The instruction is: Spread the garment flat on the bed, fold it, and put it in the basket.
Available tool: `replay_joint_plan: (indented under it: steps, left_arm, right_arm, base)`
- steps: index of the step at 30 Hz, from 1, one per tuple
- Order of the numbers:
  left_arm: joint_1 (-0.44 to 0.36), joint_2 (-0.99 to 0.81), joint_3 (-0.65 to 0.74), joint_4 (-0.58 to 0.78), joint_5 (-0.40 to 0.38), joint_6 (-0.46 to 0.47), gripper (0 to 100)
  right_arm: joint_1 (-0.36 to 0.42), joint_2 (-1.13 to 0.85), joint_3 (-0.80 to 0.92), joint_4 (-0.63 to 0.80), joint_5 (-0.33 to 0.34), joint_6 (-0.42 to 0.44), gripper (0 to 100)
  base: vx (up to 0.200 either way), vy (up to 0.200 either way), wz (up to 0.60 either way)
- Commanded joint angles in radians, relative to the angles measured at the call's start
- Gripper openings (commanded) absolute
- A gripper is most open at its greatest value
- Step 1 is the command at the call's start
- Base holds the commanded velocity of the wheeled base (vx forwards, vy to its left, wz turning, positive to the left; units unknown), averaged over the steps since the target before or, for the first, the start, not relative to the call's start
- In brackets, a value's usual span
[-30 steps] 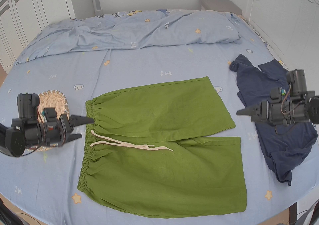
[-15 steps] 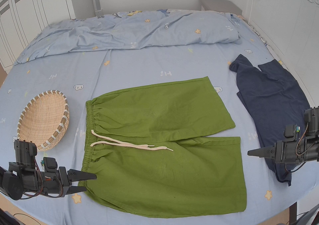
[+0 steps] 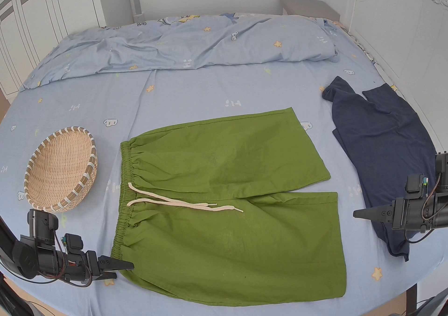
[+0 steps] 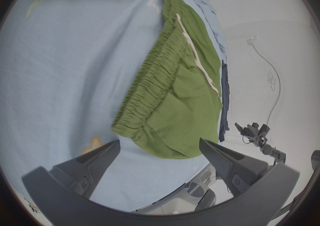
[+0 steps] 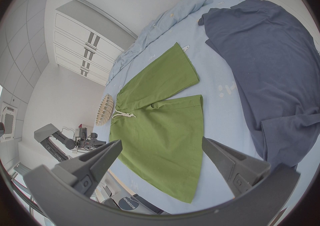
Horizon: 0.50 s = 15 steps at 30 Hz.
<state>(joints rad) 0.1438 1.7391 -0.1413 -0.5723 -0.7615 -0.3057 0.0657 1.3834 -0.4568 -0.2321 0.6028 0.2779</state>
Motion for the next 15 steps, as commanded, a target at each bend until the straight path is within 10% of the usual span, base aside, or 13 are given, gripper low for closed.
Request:
replay_joint_plan:
  steps: [1,15]
  left_arm:
    - [0.040,0.042,-0.004,0.000,0.001,0.005,100]
    - [0.026,0.099,-0.023,-0.107,-0.016,0.007,100]
  right_arm:
    - [0.000,0.002,0.001,-0.001,0.000,0.000,100]
    - [0.002,0.000,0.010,-0.007,0.000,-0.002,100]
  base:
    - [0.000,0.000,0.00]
    - [0.000,0.000,0.00]
